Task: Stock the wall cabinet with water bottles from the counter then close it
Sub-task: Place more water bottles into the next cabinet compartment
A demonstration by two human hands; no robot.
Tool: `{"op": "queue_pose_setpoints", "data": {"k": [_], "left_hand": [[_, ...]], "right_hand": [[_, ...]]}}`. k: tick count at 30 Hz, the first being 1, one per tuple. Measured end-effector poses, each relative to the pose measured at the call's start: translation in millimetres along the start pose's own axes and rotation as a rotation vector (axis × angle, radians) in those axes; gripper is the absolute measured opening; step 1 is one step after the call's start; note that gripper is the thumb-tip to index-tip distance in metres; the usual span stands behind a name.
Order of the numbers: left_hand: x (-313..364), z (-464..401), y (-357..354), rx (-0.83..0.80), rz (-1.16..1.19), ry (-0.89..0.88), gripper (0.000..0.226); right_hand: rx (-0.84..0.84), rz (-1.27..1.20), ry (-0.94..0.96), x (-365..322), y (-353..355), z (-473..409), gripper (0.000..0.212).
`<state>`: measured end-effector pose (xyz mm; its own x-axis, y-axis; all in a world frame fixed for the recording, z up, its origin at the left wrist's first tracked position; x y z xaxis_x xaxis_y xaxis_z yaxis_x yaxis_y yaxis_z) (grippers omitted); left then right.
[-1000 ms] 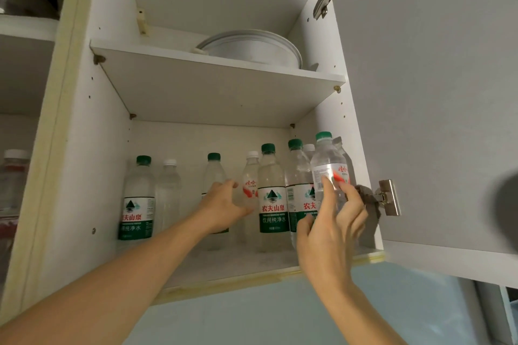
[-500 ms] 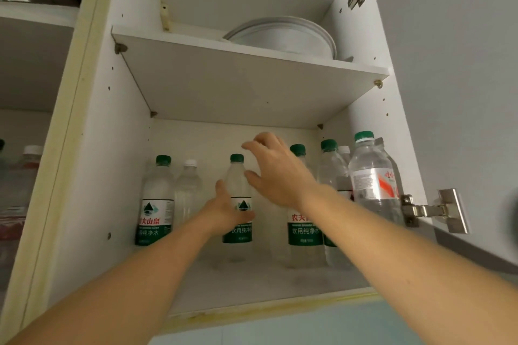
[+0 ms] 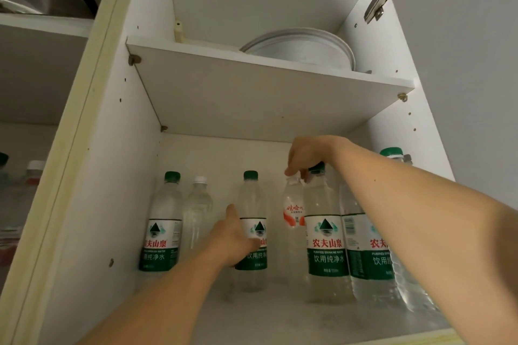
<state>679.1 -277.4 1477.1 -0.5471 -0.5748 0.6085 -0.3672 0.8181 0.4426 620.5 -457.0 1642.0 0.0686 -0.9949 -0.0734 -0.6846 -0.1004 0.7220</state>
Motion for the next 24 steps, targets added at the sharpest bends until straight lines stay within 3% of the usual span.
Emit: {"op": "queue_pose_setpoints", "data": {"k": [4, 11, 16, 24], "left_hand": [[2.2, 3.1, -2.1, -0.018, -0.043, -0.06, 0.09], [10.0, 9.2, 3.5, -0.009, -0.056, -0.026, 0.099], [2.4, 9.5, 15.1, 0.034, -0.188, 0.006, 0.113], [-3.3, 8.0, 27.4, 0.148, -0.365, -0.022, 0.106]], "right_hand": [[-0.067, -0.06, -0.049, 0.9, -5.6, 5.2, 0.041], [-0.033, -0.102, -0.013, -15.1, -5.5, 10.8, 0.034], [-0.036, -0.092, 0.003, -28.9, -4.4, 12.6, 0.036], [0.03, -0.205, 0.014, -52.9, 4.3, 12.9, 0.035]]}}
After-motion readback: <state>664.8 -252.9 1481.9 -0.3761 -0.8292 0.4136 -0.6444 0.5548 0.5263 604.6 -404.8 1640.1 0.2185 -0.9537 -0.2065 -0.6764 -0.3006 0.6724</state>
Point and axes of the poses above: each hand's wrist, its own z-axis away from the middle knuckle, its own y-axis out of the back of the hand, x = y × z, the point moved 3 cm from there along -z, towards the middle knuckle, and after that the axes turned 13 degrees about x, right-handed, at the moved point
